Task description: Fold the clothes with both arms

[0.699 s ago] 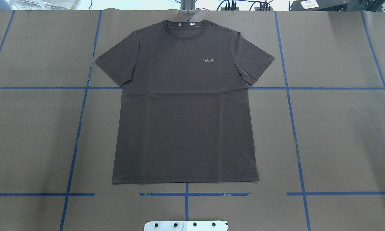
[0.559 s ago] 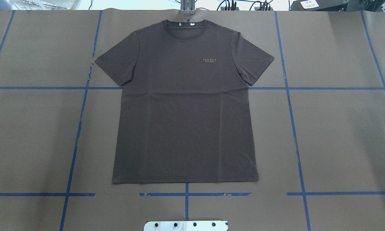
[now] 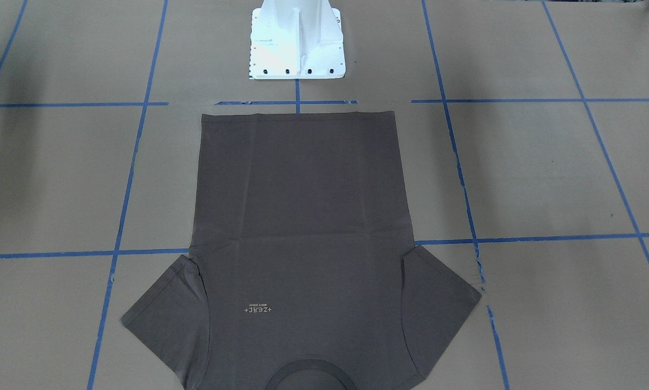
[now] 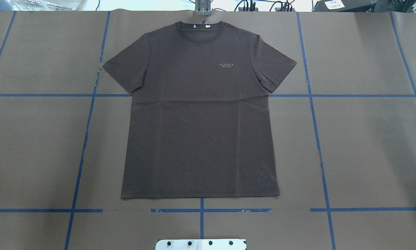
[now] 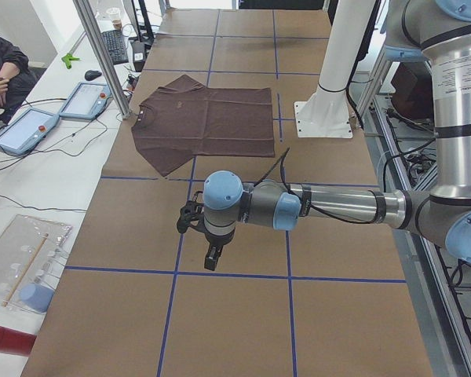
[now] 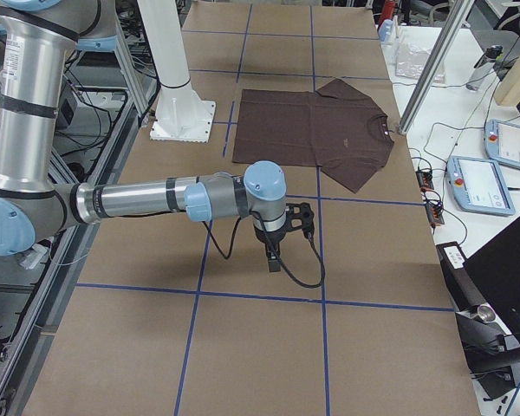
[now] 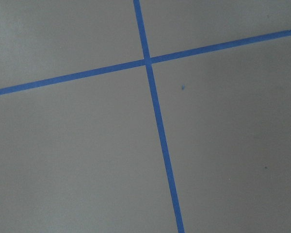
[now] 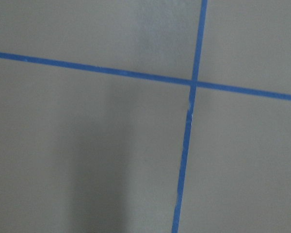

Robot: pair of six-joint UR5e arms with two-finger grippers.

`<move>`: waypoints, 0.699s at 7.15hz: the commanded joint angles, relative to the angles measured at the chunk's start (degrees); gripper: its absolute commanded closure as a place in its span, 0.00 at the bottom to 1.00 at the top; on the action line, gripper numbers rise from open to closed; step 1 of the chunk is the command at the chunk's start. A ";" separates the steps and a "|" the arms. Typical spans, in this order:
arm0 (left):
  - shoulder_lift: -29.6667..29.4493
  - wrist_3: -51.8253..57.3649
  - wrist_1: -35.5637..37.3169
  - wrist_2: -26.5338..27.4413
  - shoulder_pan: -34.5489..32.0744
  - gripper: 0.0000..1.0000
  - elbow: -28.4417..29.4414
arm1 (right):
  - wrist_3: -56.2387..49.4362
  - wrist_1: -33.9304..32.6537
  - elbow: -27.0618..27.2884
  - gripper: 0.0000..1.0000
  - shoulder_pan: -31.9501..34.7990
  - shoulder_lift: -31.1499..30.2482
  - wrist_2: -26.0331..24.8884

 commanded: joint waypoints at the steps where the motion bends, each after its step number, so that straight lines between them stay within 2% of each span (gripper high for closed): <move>1: -1.67 -0.44 -18.60 0.55 0.04 0.00 0.55 | 0.02 0.12 -3.18 0.00 0.02 9.70 -0.59; 3: -7.62 -0.62 -27.80 0.73 0.13 0.00 5.55 | 0.11 1.69 -8.20 0.00 -0.24 15.88 0.46; 4: -11.40 -2.36 -29.49 0.73 0.22 0.00 7.92 | 0.10 9.27 -13.01 0.00 -0.59 17.99 0.46; 5: -11.70 -4.29 -30.37 0.73 0.22 0.00 7.95 | 7.15 16.05 -16.71 0.00 -2.95 19.93 0.64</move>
